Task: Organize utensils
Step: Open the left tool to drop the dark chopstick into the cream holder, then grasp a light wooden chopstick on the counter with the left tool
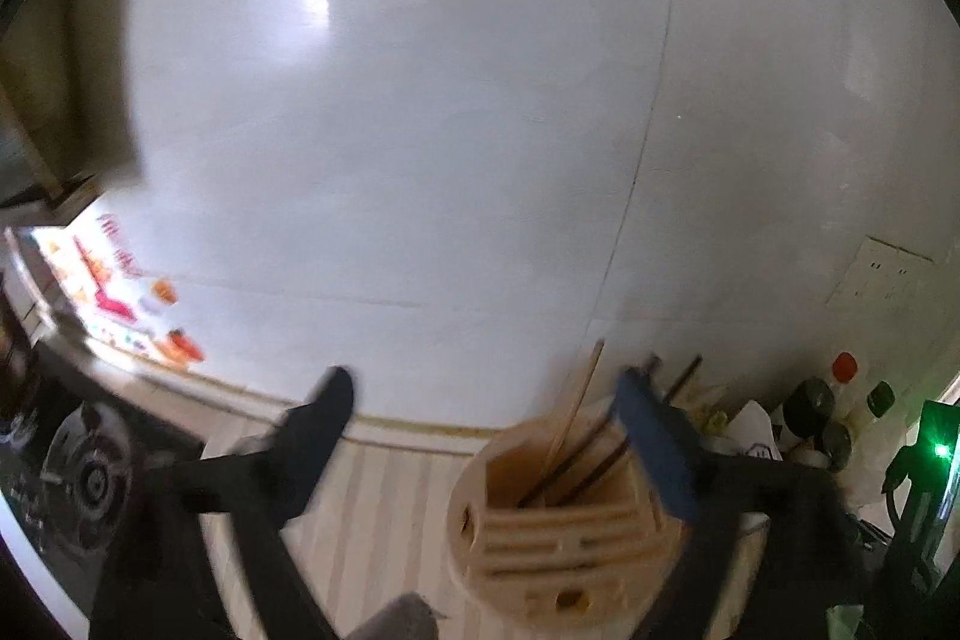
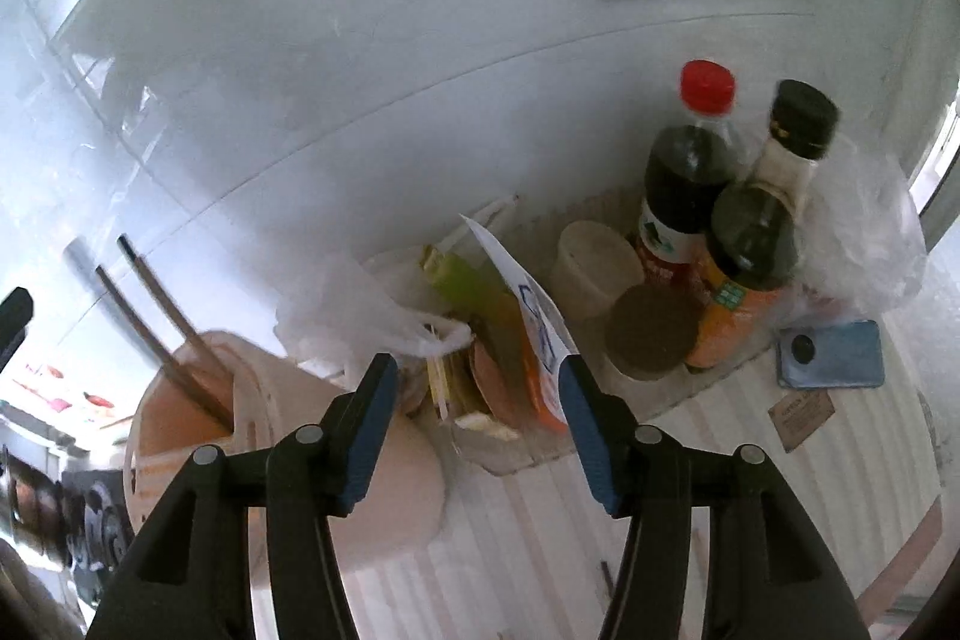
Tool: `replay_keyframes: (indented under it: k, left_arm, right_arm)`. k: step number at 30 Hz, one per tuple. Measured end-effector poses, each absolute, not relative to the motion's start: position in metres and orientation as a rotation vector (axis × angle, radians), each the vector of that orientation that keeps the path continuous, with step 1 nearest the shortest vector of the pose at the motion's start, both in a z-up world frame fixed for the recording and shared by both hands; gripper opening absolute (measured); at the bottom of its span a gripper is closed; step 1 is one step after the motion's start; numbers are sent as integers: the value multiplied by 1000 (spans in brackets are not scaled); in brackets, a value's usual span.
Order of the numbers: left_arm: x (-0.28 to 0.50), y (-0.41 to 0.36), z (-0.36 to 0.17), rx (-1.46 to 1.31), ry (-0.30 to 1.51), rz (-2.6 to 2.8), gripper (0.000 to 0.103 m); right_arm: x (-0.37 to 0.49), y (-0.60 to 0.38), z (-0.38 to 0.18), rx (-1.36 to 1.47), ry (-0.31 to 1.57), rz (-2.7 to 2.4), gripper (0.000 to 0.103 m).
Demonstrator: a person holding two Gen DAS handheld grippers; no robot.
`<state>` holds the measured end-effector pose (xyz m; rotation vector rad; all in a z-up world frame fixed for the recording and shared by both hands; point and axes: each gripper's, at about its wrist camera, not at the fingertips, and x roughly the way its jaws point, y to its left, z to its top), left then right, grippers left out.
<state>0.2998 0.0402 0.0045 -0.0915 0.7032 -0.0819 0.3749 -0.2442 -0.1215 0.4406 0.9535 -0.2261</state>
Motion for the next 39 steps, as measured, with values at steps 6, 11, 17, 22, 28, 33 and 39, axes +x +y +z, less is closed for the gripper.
replay_keyframes:
  k: [6, 11, 17, 22, 28, 33, 39]
  left_arm:
    - [249, 47, -32, -51, 812, -30, 103]
    - [208, 23, -85, 14, 971, -27, 103]
    - [171, -19, -160, 113, 1171, -35, 103]
    - [152, -58, -207, 164, 1281, -89, 102]
    - [141, -89, -244, 182, 1383, -145, 85]
    - [139, -108, -261, 216, 1411, -170, 70]
    - [143, -116, -265, 205, 1409, -203, 24]
  right_arm:
    - [332, -248, -123, 426, 988, -183, 67]
    - [287, -245, -148, 342, 1075, -171, 67]
    - [245, -244, -195, 250, 1199, -181, 67]
    - [221, -253, -228, 194, 1278, -216, 65]
    - [202, -264, -246, 164, 1305, -223, 65]
    - [196, -274, -250, 168, 1304, -229, 65]
    - [195, -284, -247, 176, 1298, -231, 65]
